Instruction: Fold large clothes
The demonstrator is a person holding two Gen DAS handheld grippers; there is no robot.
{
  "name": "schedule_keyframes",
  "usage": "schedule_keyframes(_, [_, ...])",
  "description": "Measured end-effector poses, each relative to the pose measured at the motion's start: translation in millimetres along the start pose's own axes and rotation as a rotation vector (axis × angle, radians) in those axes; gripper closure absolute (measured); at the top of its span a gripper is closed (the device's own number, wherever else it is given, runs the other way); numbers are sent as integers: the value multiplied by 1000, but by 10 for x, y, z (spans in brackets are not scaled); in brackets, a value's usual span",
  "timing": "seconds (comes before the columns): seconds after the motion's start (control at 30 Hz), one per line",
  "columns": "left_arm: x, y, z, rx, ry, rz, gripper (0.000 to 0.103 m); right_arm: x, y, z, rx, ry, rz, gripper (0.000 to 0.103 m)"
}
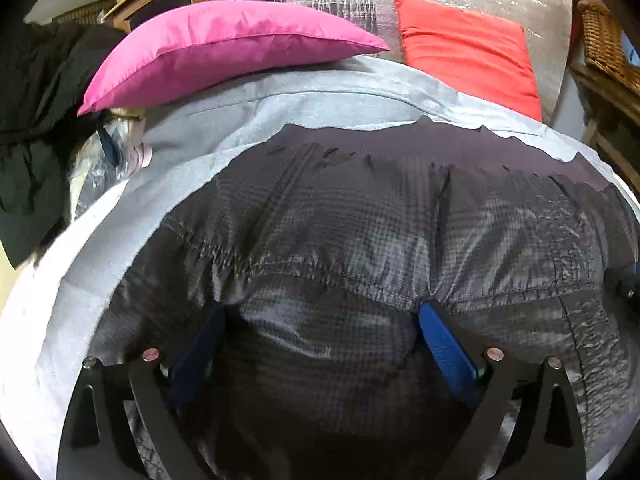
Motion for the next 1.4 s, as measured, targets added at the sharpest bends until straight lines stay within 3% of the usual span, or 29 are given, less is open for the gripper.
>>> schedule_keyframes(0.23, [-243,57,59,-31,2,-42,4,-146,-37,4,11,9,-2,1])
schedule_keyframes(0.33, [-652,168,109,-60,-111,-51,4,-525,-139,-5,53,-81,25,0])
schedule_keyframes(0.47, [-965,247,13,-68,-175,-60,4,-912,-179,-200,45,-141,56,0])
schedule_keyframes(0.53, [-912,290,-79,-64,-153,-34,4,-926,-149,-347,8,-145,32,0])
schedule_keyframes(0.63, [-568,382,-314,-80,-12,0,4,-684,-166,-601,-13,-65,-7,0])
schedule_keyframes(0.67, [-486,384,-374,-56,2,9,3,-595,-178,-669,-11,-52,-5,0])
schedule_keyframes(0.73, [-469,357,-385,5,-21,32,2,-553,-223,-709,-4,-65,4,0])
schedule_keyframes(0.9, [-534,404,-346,-28,-6,12,2,-571,-242,-663,4,-45,1,0])
schedule_keyframes(1.1, [-975,543,-345,-61,-124,4,2,-778,-494,-596,49,-108,-12,0])
schedule_keyframes(1.17, [-885,608,-439,-83,-82,-3,2,-621,-608,-685,60,-47,-30,0])
schedule_keyframes(1.2, [-753,655,-527,-97,-25,-2,2,-487,-647,-749,69,3,-19,0])
schedule_keyframes(1.27, [-572,722,-658,-151,29,-48,1,-416,-696,-787,105,20,20,0])
schedule_keyframes(1.33, [-559,765,-671,-201,19,-78,1,-433,-715,-758,112,27,14,0])
schedule_keyframes(1.4, [-632,737,-629,-181,3,-55,2,-526,-742,-699,111,8,2,0])
Point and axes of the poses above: each gripper's, at about its wrist camera, not at the fingertips, and x roughly the way its jaws point, y to its left, z to its top, the point moved 7 cm from there along x, roughly the way its jaws point, and after that the axes turned 14 degrees about -z, right-handed, at the moved point
